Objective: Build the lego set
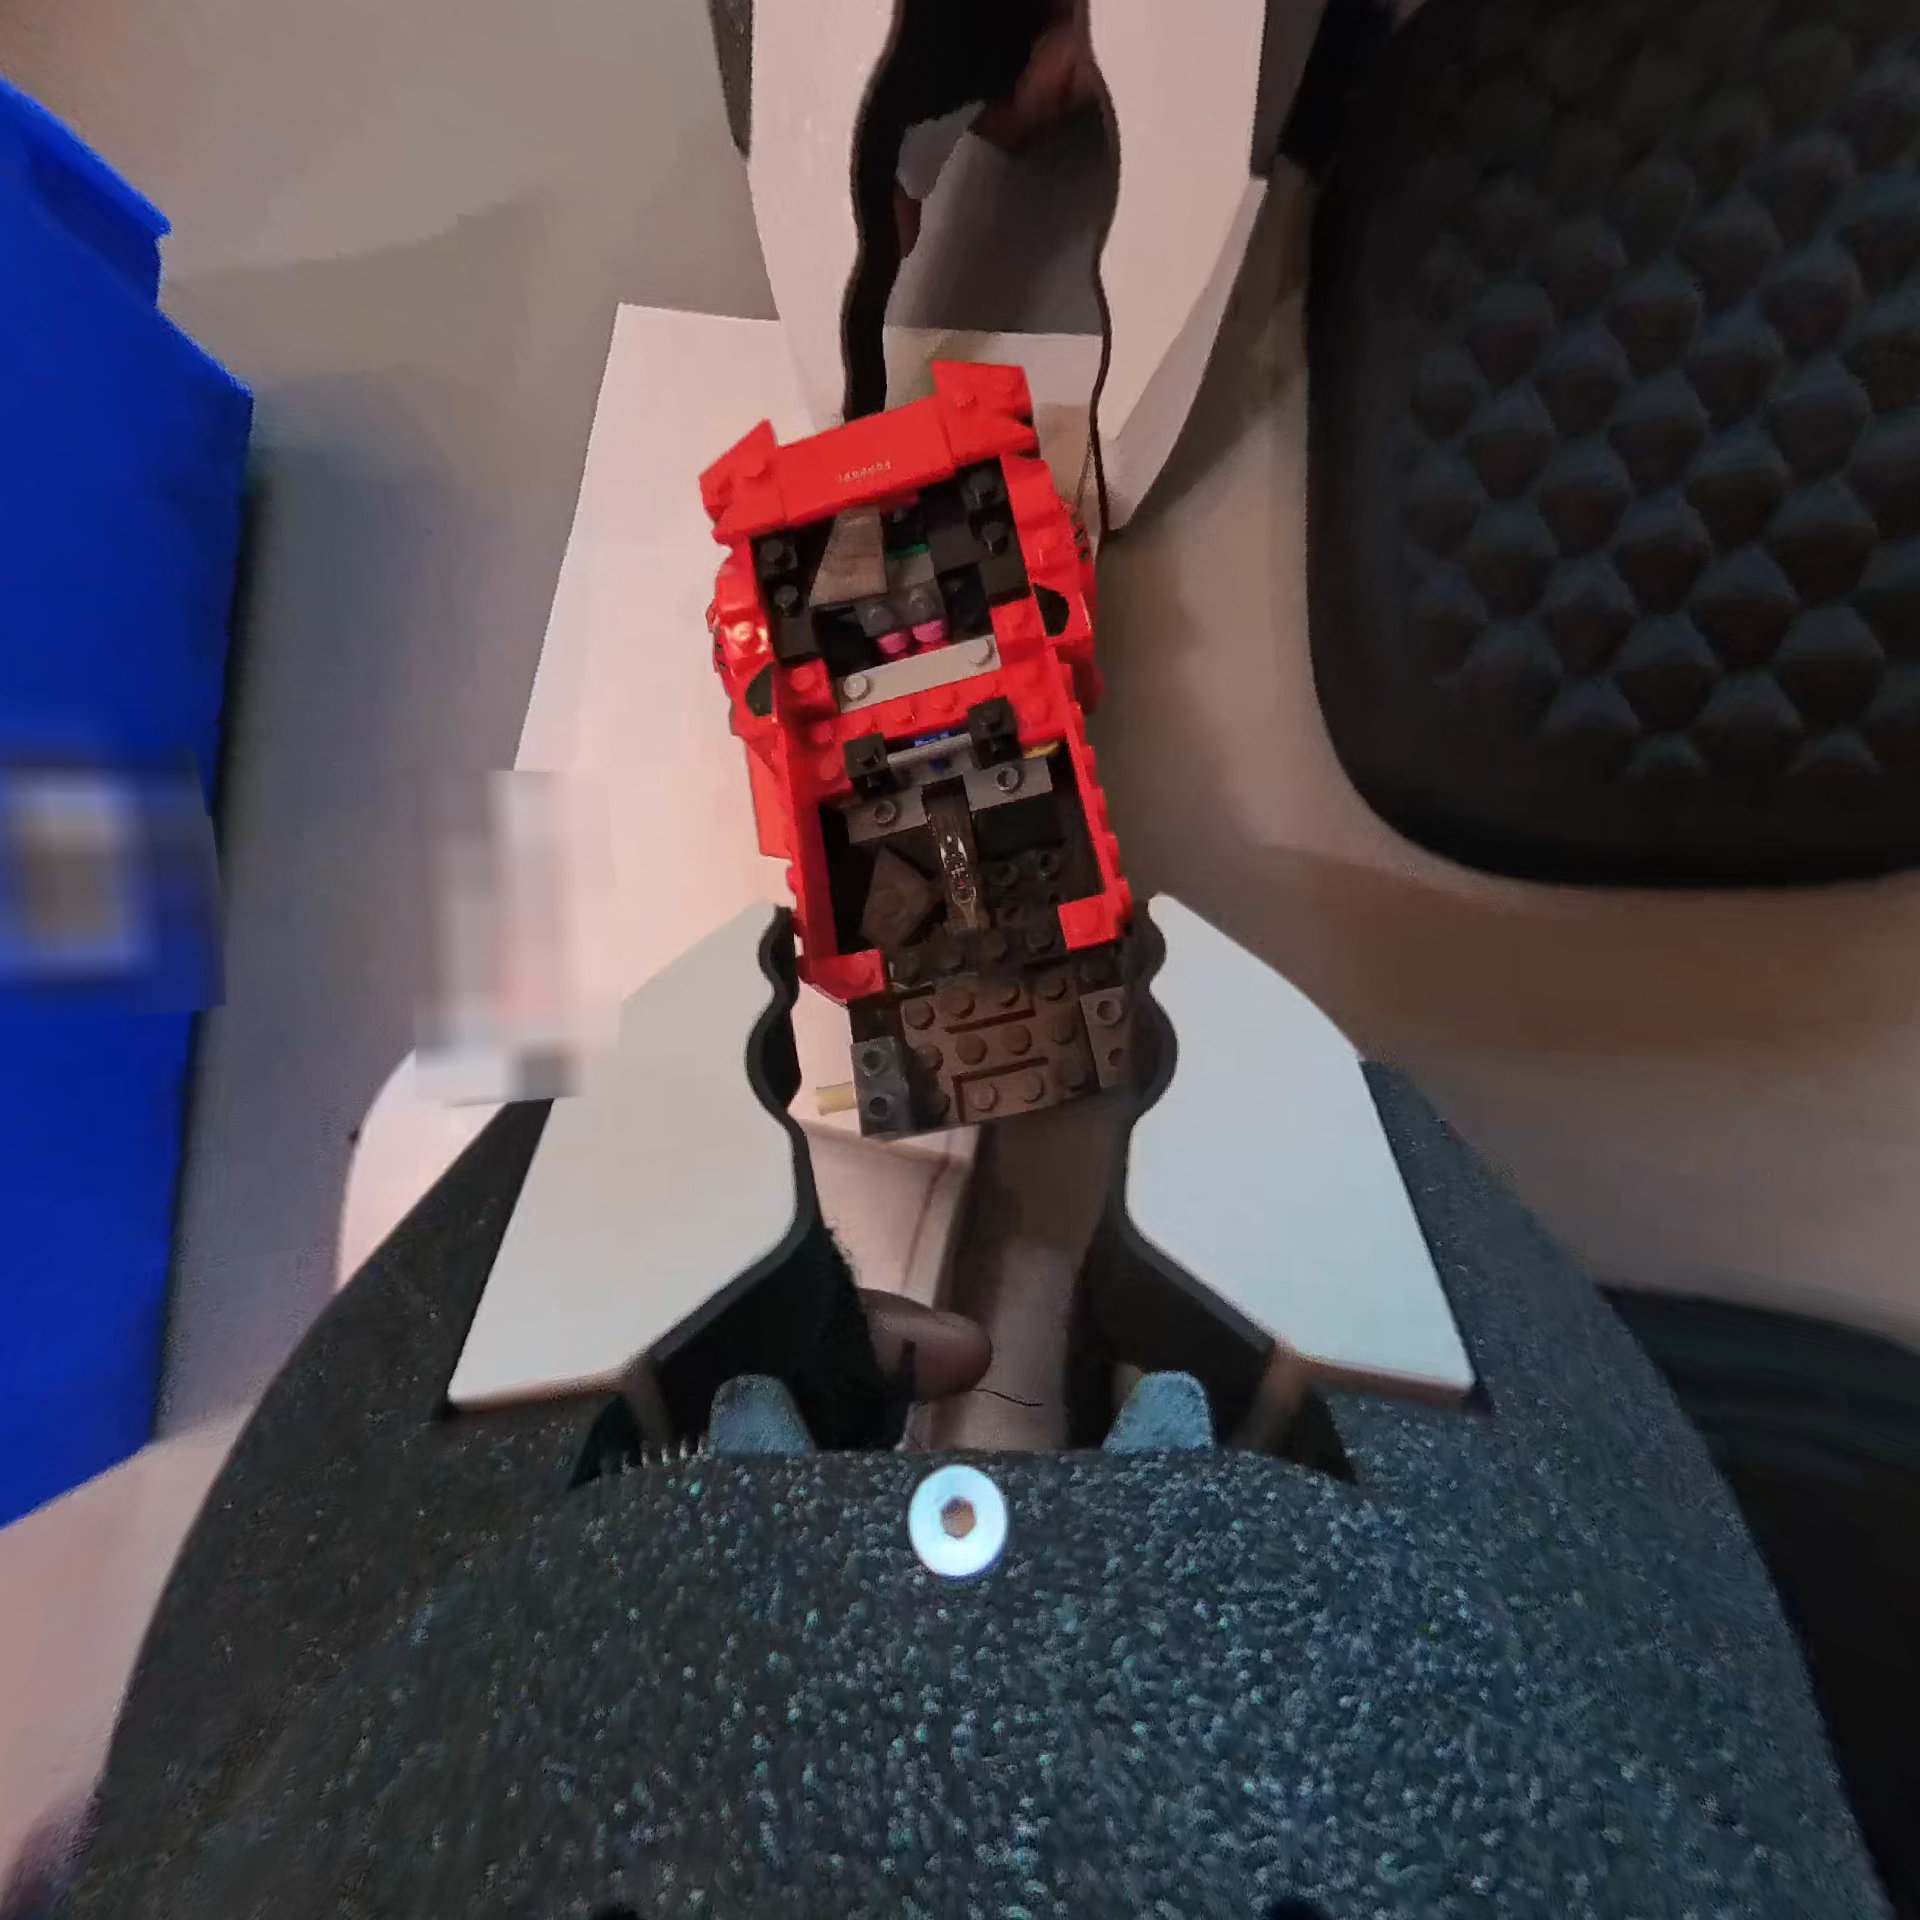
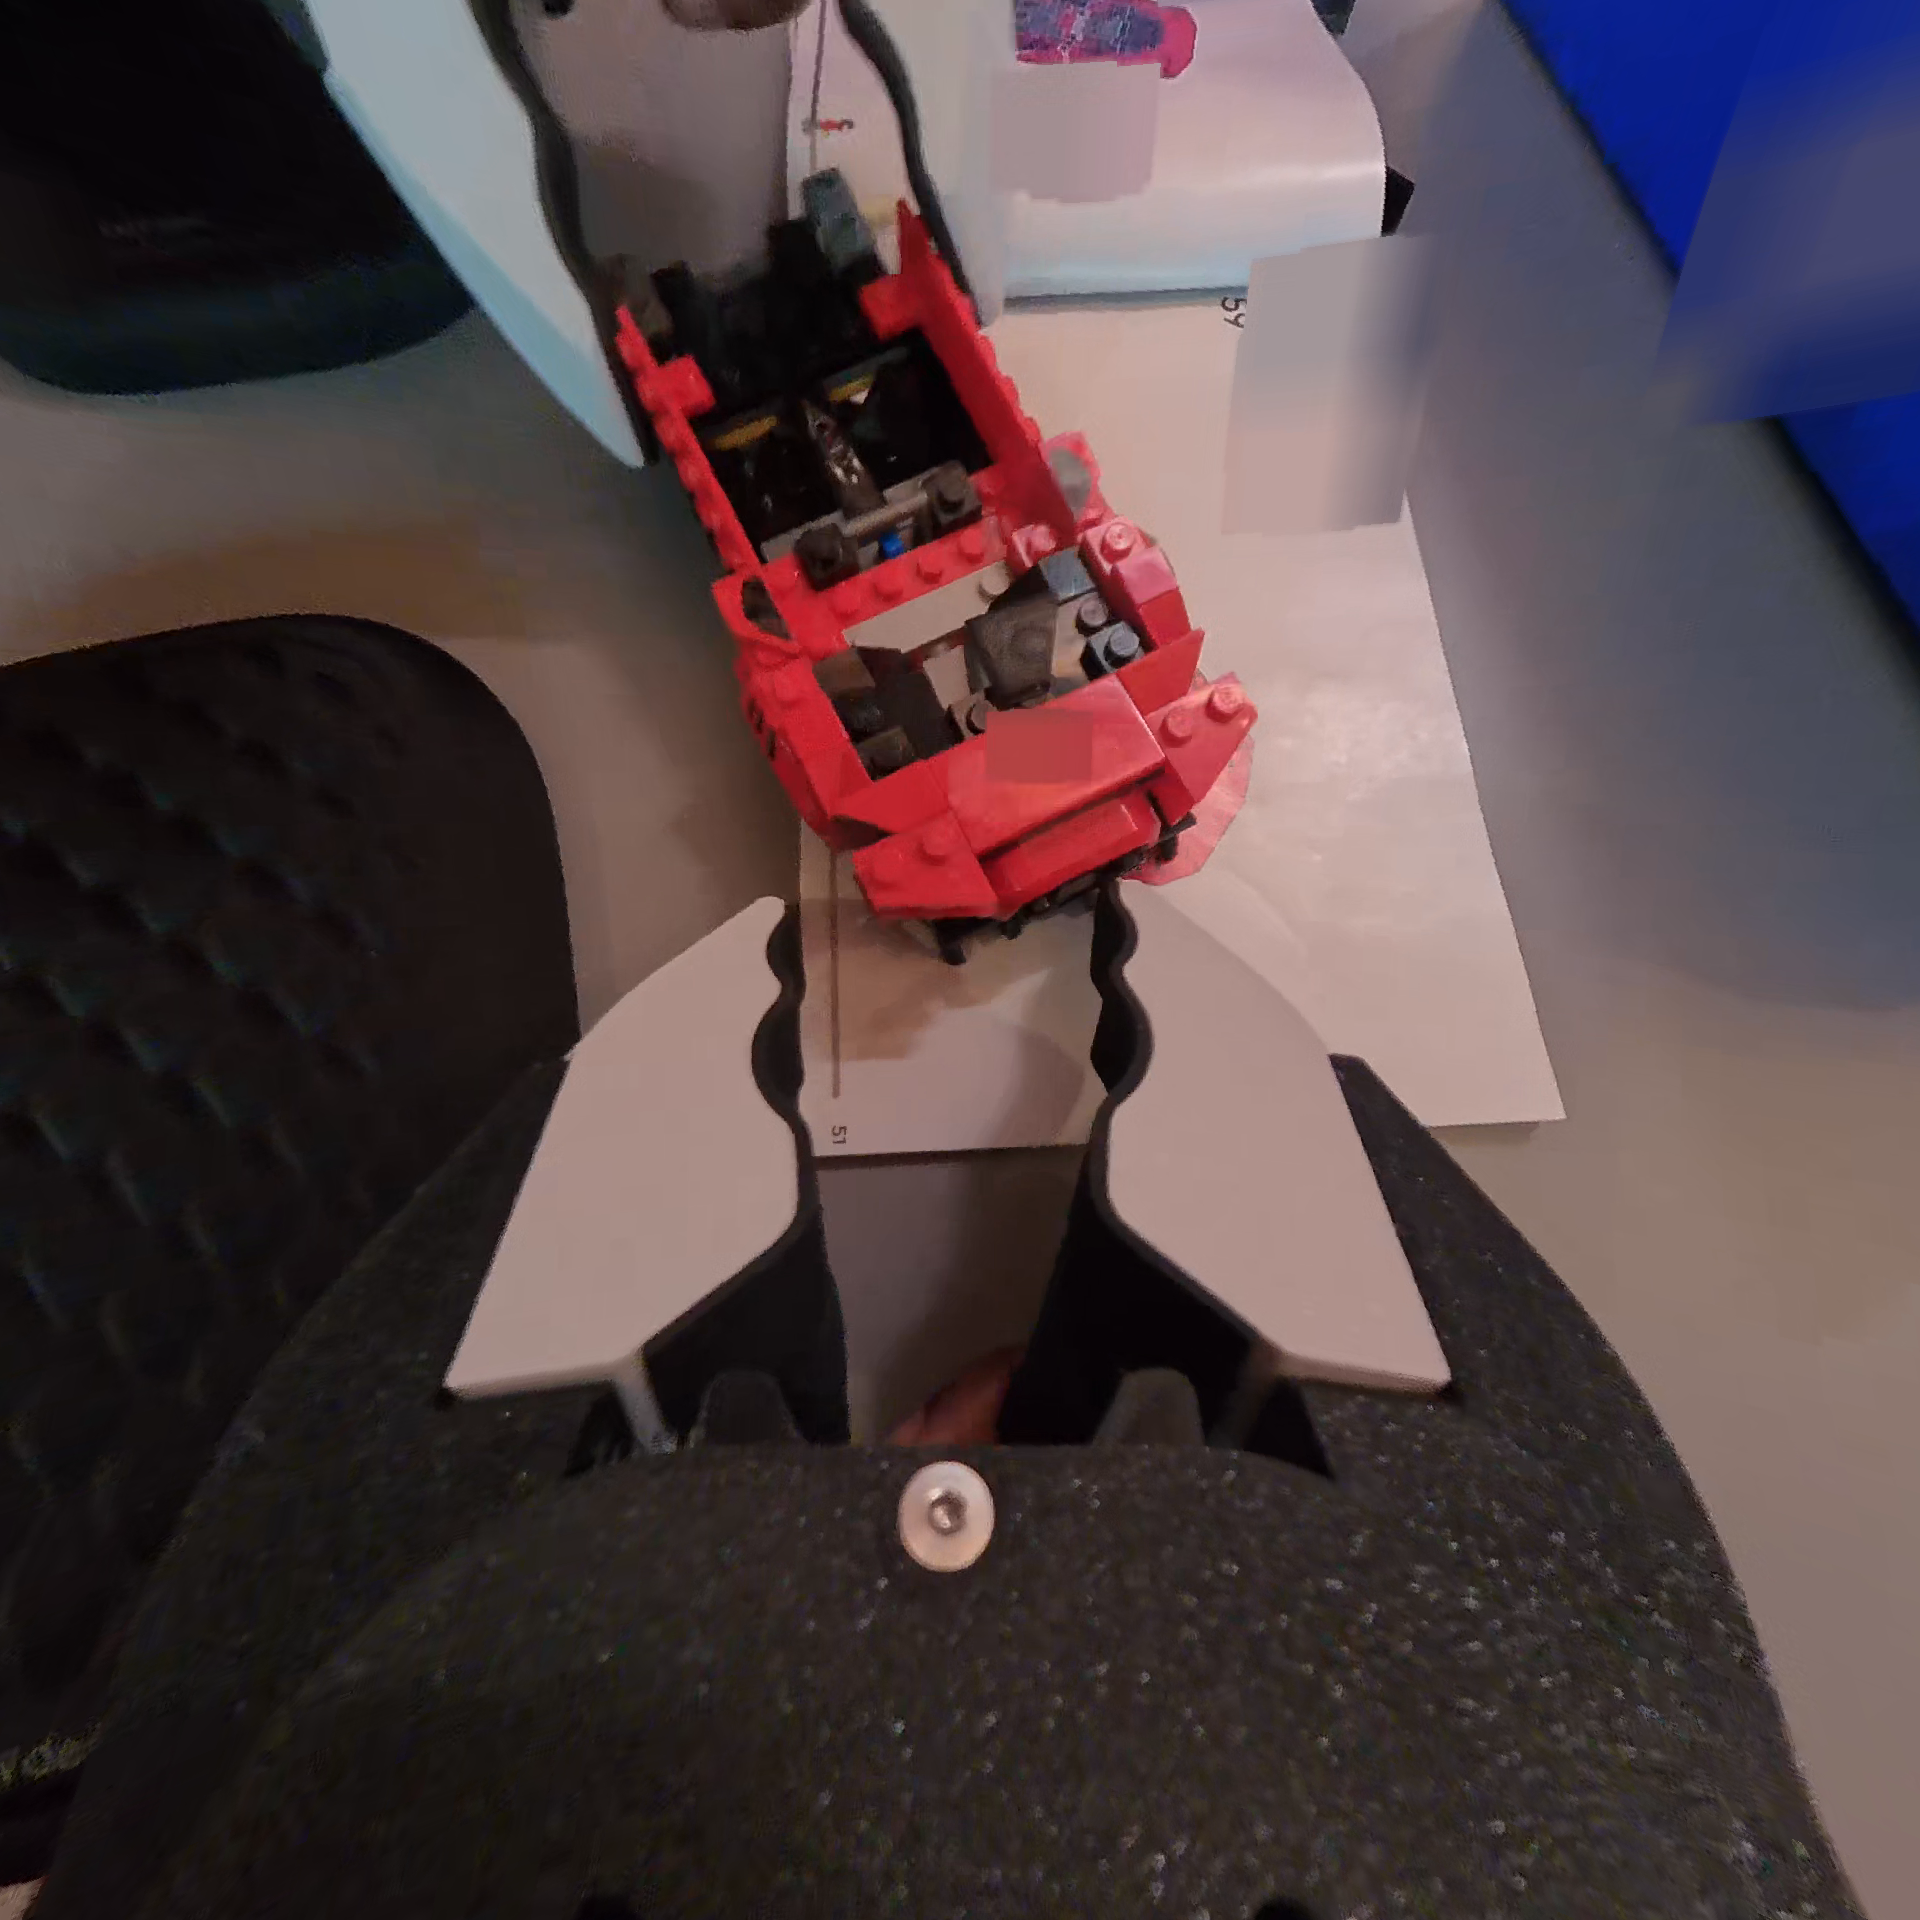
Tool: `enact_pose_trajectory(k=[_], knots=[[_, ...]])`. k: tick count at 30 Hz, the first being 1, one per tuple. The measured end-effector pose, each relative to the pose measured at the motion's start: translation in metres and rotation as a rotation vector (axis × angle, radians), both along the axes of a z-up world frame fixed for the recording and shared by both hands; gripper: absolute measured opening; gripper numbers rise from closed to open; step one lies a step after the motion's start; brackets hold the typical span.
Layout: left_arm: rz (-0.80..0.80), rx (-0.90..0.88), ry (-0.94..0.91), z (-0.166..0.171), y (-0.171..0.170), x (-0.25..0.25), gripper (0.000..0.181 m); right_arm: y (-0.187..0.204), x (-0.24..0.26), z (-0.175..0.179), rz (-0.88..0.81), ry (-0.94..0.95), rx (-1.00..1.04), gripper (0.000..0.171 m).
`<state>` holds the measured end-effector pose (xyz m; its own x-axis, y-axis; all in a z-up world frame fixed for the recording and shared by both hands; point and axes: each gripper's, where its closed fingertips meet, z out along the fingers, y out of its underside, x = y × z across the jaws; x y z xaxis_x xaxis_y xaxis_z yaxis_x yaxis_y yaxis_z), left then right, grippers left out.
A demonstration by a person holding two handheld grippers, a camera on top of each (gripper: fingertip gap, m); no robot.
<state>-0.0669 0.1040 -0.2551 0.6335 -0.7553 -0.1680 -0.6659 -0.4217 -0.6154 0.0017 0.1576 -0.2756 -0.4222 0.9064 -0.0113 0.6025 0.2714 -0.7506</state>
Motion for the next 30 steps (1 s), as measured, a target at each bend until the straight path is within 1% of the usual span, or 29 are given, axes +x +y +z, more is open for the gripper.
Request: enact_pose_trajectory(k=[2, 4, 5, 8, 10, 11, 13, 15, 16, 18, 20, 25, 26, 28, 30], knots=[[-0.062, -0.01, 0.03, -0.001, 0.003, -0.01, 0.06, -0.002, -0.001, 0.0, 0.003, 0.002, 0.005, 0.052], [-0.091, -0.012, 0.079, -0.008, 0.008, -0.023, 0.06, -0.005, -0.001, 0.0, 0.018, 0.002, -0.003, 0.049], [-0.102, -0.018, 0.069, -0.01, 0.009, -0.025, 0.06, -0.007, 0.0, 0.001, 0.028, 0.0, -0.009, 0.046], [-0.098, -0.025, -0.012, -0.003, 0.009, -0.023, 0.059, -0.009, 0.001, 0.001, 0.038, -0.002, -0.015, 0.043], [-0.086, -0.007, -0.051, 0.005, 0.009, -0.019, 0.066, -0.009, 0.002, 0.001, 0.042, -0.004, -0.023, 0.045], [-0.084, -0.003, -0.06, 0.009, 0.009, -0.017, 0.07, -0.009, 0.001, 0.002, 0.039, 0.001, -0.027, 0.049], [-0.085, -0.011, -0.048, 0.011, 0.01, -0.01, 0.081, -0.006, -0.004, 0.008, 0.011, 0.041, -0.039, 0.069], [-0.083, -0.036, -0.009, 0.006, 0.014, -0.004, 0.093, -0.003, -0.009, 0.012, -0.017, 0.068, -0.066, 0.081], [-0.083, -0.051, 0.015, 0.001, 0.017, -0.002, 0.094, -0.001, -0.011, 0.013, -0.027, 0.071, -0.078, 0.086], [-0.086, -0.084, 0.063, -0.009, 0.021, 0.0, 0.093, 0.003, -0.016, 0.018, -0.04, 0.098, -0.095, 0.089], [-0.091, -0.102, 0.081, -0.015, 0.024, 0.001, 0.086, 0.004, -0.023, 0.023, -0.025, 0.124, -0.088, 0.091], [-0.093, -0.104, 0.025, -0.017, 0.029, 0.005, 0.067, 0.001, -0.029, 0.007, 0.09, -0.014, -0.004, 0.092], [-0.098, -0.101, 0.022, -0.019, 0.029, 0.005, 0.065, 0.0, -0.032, 0.006, 0.104, -0.012, 0.001, 0.091], [-0.111, -0.093, 0.004, -0.019, 0.029, 0.005, 0.064, -0.008, -0.036, 0.007, 0.146, 0.012, -0.028, 0.079], [-0.132, -0.085, -0.008, -0.018, 0.029, 0.005, 0.064, -0.009, -0.038, 0.007, 0.144, 0.031, -0.012, 0.076]])
